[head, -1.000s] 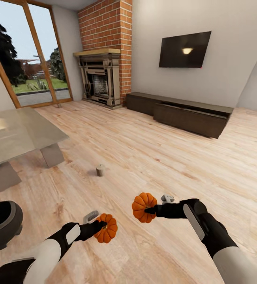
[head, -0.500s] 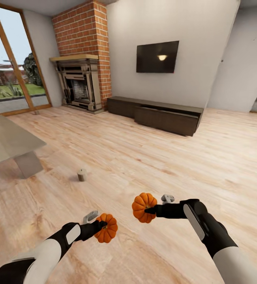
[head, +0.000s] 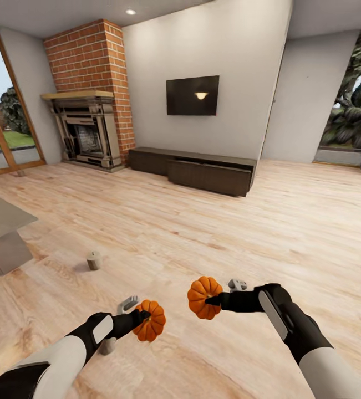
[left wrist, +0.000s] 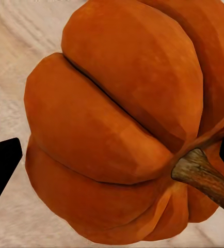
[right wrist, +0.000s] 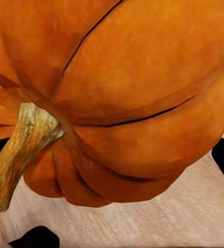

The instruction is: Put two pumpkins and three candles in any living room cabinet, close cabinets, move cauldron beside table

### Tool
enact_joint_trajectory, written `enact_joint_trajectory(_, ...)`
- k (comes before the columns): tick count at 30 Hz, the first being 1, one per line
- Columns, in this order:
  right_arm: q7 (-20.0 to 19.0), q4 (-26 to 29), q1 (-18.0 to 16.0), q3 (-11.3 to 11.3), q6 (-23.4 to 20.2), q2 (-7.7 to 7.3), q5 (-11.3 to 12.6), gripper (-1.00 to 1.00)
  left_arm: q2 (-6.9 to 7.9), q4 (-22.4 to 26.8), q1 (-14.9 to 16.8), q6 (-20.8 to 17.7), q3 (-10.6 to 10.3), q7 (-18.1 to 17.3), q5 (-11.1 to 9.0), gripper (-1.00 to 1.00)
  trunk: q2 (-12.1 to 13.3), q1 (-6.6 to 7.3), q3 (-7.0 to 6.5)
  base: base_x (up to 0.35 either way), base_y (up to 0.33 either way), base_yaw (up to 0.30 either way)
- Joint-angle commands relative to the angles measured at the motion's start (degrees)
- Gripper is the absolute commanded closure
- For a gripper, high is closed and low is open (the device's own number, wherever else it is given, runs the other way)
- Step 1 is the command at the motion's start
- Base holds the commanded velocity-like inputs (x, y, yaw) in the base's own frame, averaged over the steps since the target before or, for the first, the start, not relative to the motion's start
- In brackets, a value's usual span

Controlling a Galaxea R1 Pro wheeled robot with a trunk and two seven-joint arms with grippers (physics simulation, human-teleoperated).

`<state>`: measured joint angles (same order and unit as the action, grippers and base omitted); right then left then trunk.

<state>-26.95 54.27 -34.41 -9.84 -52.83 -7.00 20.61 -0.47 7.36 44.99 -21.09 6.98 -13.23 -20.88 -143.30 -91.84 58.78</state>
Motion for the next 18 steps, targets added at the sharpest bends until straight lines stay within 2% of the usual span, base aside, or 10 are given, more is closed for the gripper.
enact_joint_trajectory(1,-0.17,-0.06,-0.04,-0.10,-0.17,-0.04,-0.02,1.00,-0.06,0.11,0.01,-0.44,0.63,-0.04,-0.03,1.00,-0.01,0.04,-0.17,0.000,0.000,-0.106)
enact_joint_trajectory(6,-0.01,-0.20,-0.04,-0.12,-0.17,-0.03,-0.04,1.00,-0.13,0.11,0.01,-0.44,0.68,-0.05,-0.11,1.00,0.06,0.17,-1.22,0.000,0.000,-0.063)
enact_joint_trajectory(10,0.05,-0.30,-0.04,-0.32,0.12,-0.02,-0.06,1.00,-0.18,0.18,0.01,-0.44,0.75,-0.09,-0.13,1.00,1.67,1.04,-1.65,0.000,0.000,-0.150)
enact_joint_trajectory(13,0.08,-0.44,-0.04,-0.35,2.70,-0.01,-0.12,1.00,-0.22,0.20,0.01,-0.50,0.76,-0.07,-0.16,1.00,2.87,1.70,-1.95,0.000,0.000,-0.145)
enact_joint_trajectory(18,-0.02,-0.47,-0.04,-0.22,3.73,-0.02,-0.03,1.00,-0.40,0.16,0.01,-0.52,0.76,-0.05,-0.16,1.00,4.87,2.80,-2.42,0.000,0.000,-0.037)
